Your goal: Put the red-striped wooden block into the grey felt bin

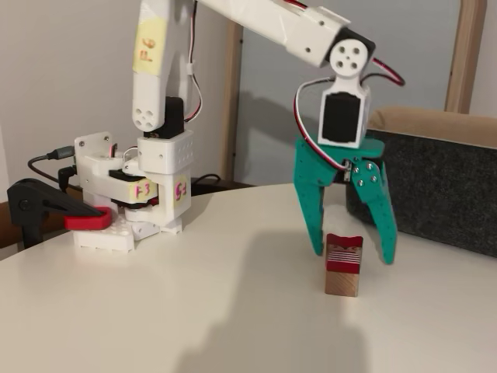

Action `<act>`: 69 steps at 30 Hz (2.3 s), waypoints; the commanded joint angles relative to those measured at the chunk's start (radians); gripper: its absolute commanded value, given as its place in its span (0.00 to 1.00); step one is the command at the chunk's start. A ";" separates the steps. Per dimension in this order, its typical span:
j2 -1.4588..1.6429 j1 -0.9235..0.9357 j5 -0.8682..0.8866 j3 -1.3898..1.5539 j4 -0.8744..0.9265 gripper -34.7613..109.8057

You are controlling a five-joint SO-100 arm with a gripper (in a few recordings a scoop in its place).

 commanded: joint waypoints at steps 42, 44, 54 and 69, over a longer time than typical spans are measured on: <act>-0.064 0.074 -0.018 -0.061 -0.029 0.24; -0.060 0.081 -0.012 -0.069 -0.028 0.24; 0.040 0.100 -0.008 -0.083 -0.028 0.24; 0.382 0.098 -0.009 -0.086 -0.040 0.26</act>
